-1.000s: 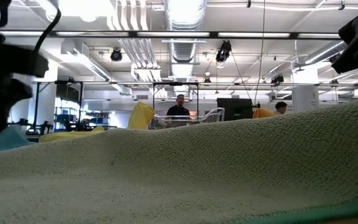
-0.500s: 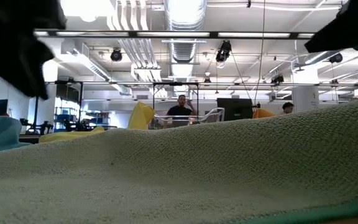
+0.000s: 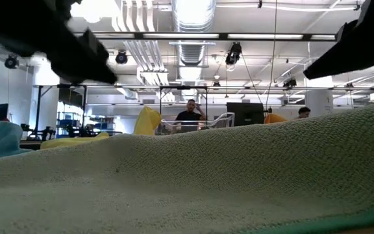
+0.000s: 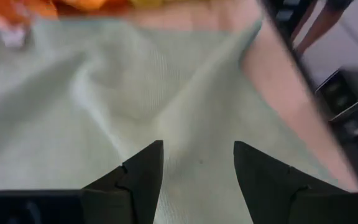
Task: Fold microfiber towels
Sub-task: Fold the light green microfiber cloth
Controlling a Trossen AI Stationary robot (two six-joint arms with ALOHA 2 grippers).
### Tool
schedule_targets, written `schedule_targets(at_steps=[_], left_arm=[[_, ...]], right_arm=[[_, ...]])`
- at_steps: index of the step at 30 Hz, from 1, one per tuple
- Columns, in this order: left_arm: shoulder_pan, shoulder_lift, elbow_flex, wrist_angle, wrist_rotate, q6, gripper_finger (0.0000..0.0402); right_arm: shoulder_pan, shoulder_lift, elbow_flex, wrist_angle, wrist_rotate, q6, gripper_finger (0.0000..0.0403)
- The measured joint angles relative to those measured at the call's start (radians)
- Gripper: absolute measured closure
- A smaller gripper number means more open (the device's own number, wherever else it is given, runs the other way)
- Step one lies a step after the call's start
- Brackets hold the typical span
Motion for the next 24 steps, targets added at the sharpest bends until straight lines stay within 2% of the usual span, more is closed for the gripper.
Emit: schedule_targets(at_steps=[6, 11, 16, 20, 24], left_arm=[[-0.007, 0.181, 0.069, 0.054, 0.121, -0.017, 0.0222], [-0.03, 0.28, 0.132, 0.07, 0.186, -0.016, 0.0222], [-0.058, 0.308, 0.153, 0.049, 0.248, -0.043, 0.0222], [-0.079, 0.288, 0.153, -0.032, 0.291, -0.105, 0.0222], [-0.104, 0.255, 0.152, -0.097, 0.376, -0.122, 0.0222]], right_arm=[[0.0, 0.052, 0.0, 0.019, -0.023, 0.0, 0.0229], [0.0, 0.076, 0.0, 0.049, -0.059, 0.0, 0.0229], [0.003, 0.085, 0.001, 0.084, -0.153, 0.0, 0.0229], [0.009, 0.088, 0.0, 0.087, -0.175, 0.0, 0.0229], [0.008, 0.088, 0.0, 0.085, -0.176, -0.001, 0.0229]])
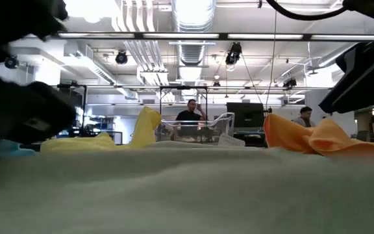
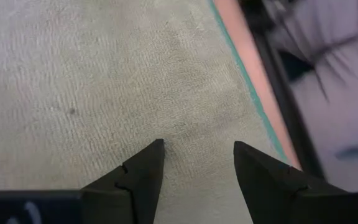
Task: Fold microfiber towels
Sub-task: Fold the light green microfiber cloth
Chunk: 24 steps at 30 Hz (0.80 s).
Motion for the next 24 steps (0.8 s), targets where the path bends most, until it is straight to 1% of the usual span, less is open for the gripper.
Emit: schedule_targets(at_steps=[3, 5, 7, 10, 14, 17, 20, 24], left_arm=[[-0.016, -0.043, 0.0, -0.058, 0.049, -0.003, 0.0222], [-0.021, -0.09, 0.0, -0.088, 0.052, -0.001, 0.0222], [-0.02, -0.152, 0.003, -0.086, 0.032, 0.009, 0.0222], [-0.02, -0.243, -0.005, -0.102, -0.068, 0.088, 0.0222], [-0.02, -0.354, -0.017, -0.099, -0.273, 0.223, 0.0222], [-0.014, -0.408, -0.033, -0.103, -0.408, 0.307, 0.0222], [0.004, -0.437, -0.05, -0.104, -0.459, 0.352, 0.0222], [0.038, -0.465, -0.105, -0.023, -0.482, 0.398, 0.0222]], right_arm=[[-0.002, 0.0, 0.0, 0.0, -0.001, -0.011, 0.0229], [-0.002, 0.0, 0.0, 0.002, 0.0, -0.013, 0.0229], [-0.008, 0.0, 0.0, 0.001, 0.003, -0.013, 0.0229], [-0.029, 0.0, 0.0, 0.003, 0.028, -0.013, 0.0229], [-0.086, 0.0, 0.0, 0.003, 0.027, -0.013, 0.0229], [-0.134, 0.0, 0.0, 0.002, 0.024, -0.02, 0.0229], [-0.173, 0.0, 0.0, 0.002, 0.019, -0.061, 0.0229], [-0.225, -0.005, -0.003, -0.018, 0.01, -0.085, 0.0229]])
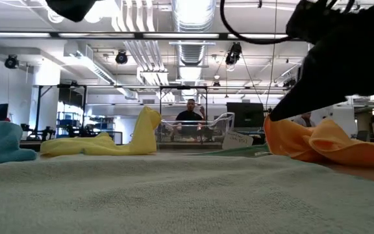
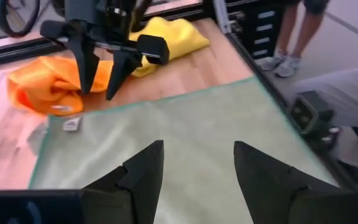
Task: Fold microfiber towels
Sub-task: Fold the light green microfiber cloth
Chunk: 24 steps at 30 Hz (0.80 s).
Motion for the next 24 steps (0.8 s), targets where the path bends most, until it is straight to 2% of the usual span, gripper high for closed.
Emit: schedule_targets(at_steps=[10, 16, 24], left_arm=[[0.052, -0.012, -0.144, 0.307, 0.002, 0.028, 0.0222], [0.062, -0.011, -0.144, 0.339, -0.008, 0.026, 0.0222], [0.062, -0.01, -0.145, 0.353, -0.03, 0.022, 0.0222]], right_arm=[[-0.029, -0.01, -0.057, -0.063, -0.02, 0.05, 0.0229], [-0.03, -0.078, -0.156, -0.059, -0.014, 0.147, 0.023], [-0.044, -0.246, -0.398, -0.059, -0.005, 0.364, 0.023]])
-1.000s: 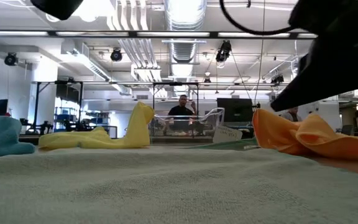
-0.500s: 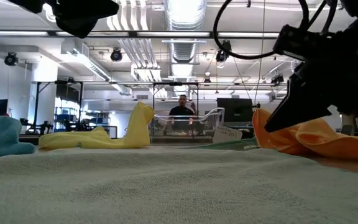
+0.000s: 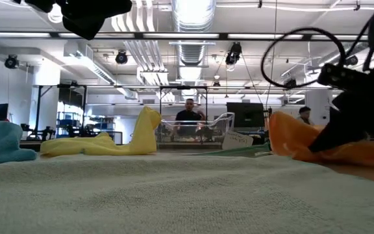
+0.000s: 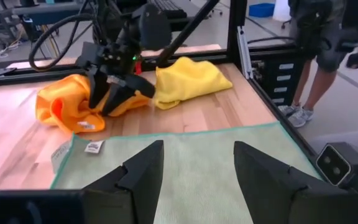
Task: Fold microfiber towels
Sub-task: Fold the light green microfiber cloth
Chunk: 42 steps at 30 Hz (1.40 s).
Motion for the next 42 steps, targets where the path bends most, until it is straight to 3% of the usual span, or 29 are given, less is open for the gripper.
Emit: schedule_targets(at_steps=[9, 18, 24, 29, 42], left_arm=[[0.0, 0.0, 0.0, 0.013, -0.004, 0.0, 0.0222], [0.0, 0.012, 0.0, 0.029, -0.003, 0.0, 0.0222], [0.0, 0.012, 0.0, 0.032, -0.004, 0.0, 0.0222], [0.0, 0.012, 0.0, 0.035, -0.019, 0.0, 0.0222], [0.0, 0.012, 0.0, 0.04, -0.027, 0.0, 0.0222]], right_arm=[[-0.001, -0.255, -0.198, -0.01, 0.102, 0.223, 0.023], [-0.001, -0.38, -0.121, 0.17, 0.125, -0.199, 0.023], [-0.005, -0.307, -0.054, 0.306, 0.126, -0.402, 0.023], [-0.058, -0.193, -0.031, 0.358, 0.116, -0.353, 0.023], [-0.233, 0.074, -0.01, 0.582, -0.13, -0.529, 0.023]])
